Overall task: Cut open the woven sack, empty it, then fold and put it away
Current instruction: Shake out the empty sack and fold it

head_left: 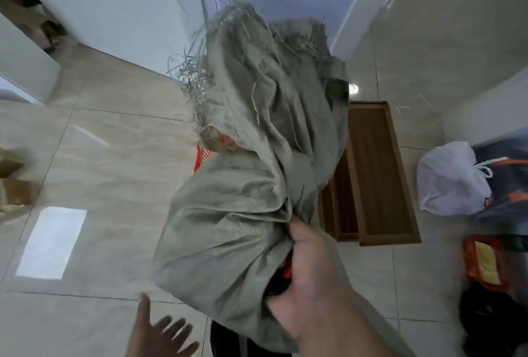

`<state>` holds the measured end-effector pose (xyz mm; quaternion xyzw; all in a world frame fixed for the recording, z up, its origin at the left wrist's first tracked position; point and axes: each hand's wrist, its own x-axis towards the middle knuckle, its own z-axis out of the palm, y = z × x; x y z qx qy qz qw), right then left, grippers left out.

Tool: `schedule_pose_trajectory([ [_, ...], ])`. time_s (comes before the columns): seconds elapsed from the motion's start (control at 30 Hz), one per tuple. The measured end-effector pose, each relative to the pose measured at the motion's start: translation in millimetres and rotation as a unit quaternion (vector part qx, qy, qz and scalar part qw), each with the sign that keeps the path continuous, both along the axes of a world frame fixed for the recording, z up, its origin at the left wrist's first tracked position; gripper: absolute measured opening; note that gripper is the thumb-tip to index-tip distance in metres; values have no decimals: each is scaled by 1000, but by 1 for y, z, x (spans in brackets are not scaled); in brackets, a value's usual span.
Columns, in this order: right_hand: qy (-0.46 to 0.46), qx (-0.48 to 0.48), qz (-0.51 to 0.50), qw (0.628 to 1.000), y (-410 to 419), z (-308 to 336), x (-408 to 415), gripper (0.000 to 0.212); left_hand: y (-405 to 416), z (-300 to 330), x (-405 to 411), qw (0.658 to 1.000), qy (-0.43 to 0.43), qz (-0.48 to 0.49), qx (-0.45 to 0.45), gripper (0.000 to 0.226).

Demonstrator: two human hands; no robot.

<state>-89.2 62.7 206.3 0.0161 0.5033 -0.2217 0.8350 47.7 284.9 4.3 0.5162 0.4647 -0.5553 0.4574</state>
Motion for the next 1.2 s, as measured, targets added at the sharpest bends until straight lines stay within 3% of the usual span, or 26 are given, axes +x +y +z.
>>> schedule_pose_trajectory([
  [0.07,13,-3,23,1000,-2,-5,11,48,-18,-8,-30,984,52,69,-157,124],
  [0.13,33,10,44,998,-6,-15,19,49,-48,-8,-33,974,-5,61,-217,100],
  [0.27,100,-1,72,992,-32,-32,35,39,-94,-22,-12,979,-174,-37,-96,21],
  [0.3,105,4,71,992,-39,-35,40,42,-102,-24,-6,975,-193,-71,-87,14],
  [0.47,92,44,37,994,-56,-43,58,50,-127,-13,3,965,-238,-87,-64,27],
  [0.53,79,52,38,995,-57,-44,58,50,-120,-14,-4,980,-172,-68,-72,56],
  [0.6,70,62,40,995,-56,-47,56,48,-115,-20,-15,985,-102,-20,-139,80],
  [0.67,58,66,49,995,-52,-51,54,49,-115,-23,-26,981,-118,-3,-156,69],
  [0.8,41,73,46,995,-48,-62,60,44,-123,-22,-40,971,-226,-64,-43,29],
  [1.0,45,89,8,995,-73,-77,63,35,-123,-11,-31,949,-296,-103,-25,28],
  [1.2,114,-1,98,989,-124,-95,78,32,-108,57,-34,901,-405,-133,-76,27],
])
